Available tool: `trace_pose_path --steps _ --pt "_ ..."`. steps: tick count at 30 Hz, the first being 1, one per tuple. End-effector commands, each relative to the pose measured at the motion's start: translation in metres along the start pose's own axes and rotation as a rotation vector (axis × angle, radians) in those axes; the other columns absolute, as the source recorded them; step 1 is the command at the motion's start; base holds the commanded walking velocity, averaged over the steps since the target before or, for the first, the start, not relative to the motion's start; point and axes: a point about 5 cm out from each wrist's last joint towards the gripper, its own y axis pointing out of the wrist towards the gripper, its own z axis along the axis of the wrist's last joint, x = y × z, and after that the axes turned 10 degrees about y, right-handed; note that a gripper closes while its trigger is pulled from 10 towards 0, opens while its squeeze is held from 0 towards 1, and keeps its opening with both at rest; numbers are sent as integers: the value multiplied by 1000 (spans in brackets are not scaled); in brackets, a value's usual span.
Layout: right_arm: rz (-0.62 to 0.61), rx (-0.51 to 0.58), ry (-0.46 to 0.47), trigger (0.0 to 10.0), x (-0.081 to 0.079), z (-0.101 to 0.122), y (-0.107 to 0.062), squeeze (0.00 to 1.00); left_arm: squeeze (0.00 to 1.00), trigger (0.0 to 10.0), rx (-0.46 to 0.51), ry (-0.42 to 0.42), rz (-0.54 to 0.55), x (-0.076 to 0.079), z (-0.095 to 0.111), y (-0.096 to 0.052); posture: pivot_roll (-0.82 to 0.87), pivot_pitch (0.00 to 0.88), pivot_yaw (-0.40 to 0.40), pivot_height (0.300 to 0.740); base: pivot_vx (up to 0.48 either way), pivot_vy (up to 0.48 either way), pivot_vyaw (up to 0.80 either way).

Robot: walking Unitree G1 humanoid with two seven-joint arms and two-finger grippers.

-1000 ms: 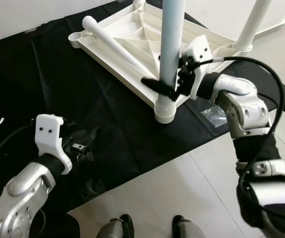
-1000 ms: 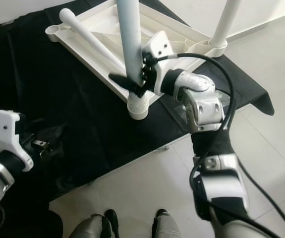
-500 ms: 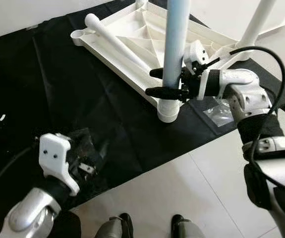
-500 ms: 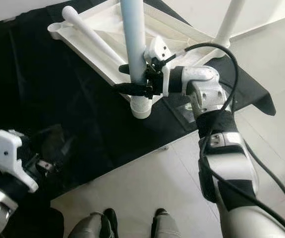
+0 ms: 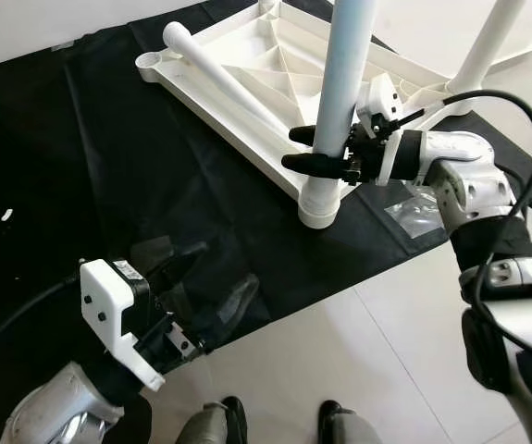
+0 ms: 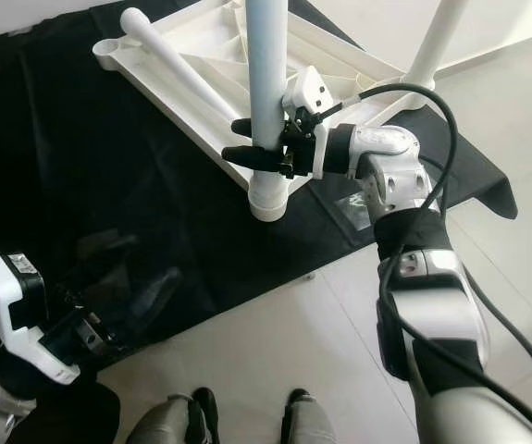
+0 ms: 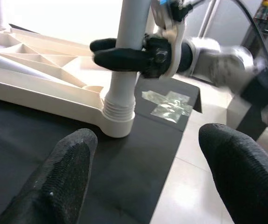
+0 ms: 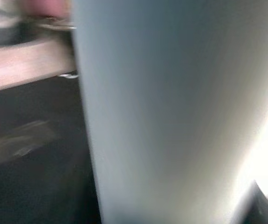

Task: Building children table

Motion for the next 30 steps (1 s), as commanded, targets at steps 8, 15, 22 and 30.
trace_pose_path --steps 8,15,22,30 --pt "-793 -94 231 0 -51 -84 -19 0 0 10000 24 16 -62 -4 4 -2 14 308 41 740 0 0 0" --pt "-730 -31 241 1451 -55 -68 5 0 0 10000 25 23 -80 -8 4 -2 19 293 43 740 0 0 0" --pt "-534 40 239 10000 -65 -39 14 1000 0 10000 20 21 -84 -8 1 1 17 290 50 740 0 0 0" --pt "-102 -59 65 10000 -47 -17 15 1000 0 10000 28 9 -88 -4 1 6 20 281 53 740 0 0 0"
